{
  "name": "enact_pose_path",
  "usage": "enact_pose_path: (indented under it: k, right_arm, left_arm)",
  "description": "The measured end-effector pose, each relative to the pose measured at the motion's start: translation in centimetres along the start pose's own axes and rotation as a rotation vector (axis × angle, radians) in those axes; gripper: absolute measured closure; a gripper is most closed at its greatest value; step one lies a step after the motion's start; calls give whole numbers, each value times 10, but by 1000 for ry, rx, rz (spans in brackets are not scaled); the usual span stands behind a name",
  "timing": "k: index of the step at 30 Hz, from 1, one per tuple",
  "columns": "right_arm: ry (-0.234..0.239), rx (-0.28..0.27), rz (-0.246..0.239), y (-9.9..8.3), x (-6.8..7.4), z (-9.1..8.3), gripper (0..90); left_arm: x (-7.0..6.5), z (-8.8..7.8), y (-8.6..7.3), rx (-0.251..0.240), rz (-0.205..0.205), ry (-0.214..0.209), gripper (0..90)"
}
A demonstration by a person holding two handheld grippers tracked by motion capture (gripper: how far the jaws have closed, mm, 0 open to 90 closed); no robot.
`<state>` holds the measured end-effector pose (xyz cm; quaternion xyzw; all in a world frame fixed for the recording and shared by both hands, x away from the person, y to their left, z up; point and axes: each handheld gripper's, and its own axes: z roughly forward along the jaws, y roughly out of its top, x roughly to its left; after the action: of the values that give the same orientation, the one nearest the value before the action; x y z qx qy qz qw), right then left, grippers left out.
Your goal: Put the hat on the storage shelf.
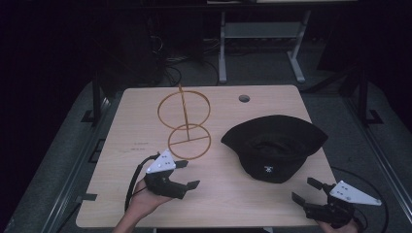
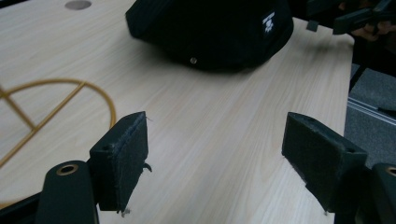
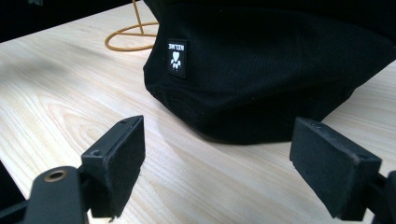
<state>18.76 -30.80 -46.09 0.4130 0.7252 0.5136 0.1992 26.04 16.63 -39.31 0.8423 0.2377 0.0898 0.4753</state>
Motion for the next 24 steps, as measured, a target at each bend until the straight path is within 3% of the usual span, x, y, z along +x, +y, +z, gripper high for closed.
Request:
enact_pose_path:
  k: [11, 24]
  right_arm:
    - [11, -2, 1, -1, -1, 1, 179]
    - [16, -2, 12, -2, -5, -1, 179]
  left_arm:
    - [-9, 23, 30, 17, 45, -46, 221]
    - [-12, 50, 69, 11, 90, -70, 221]
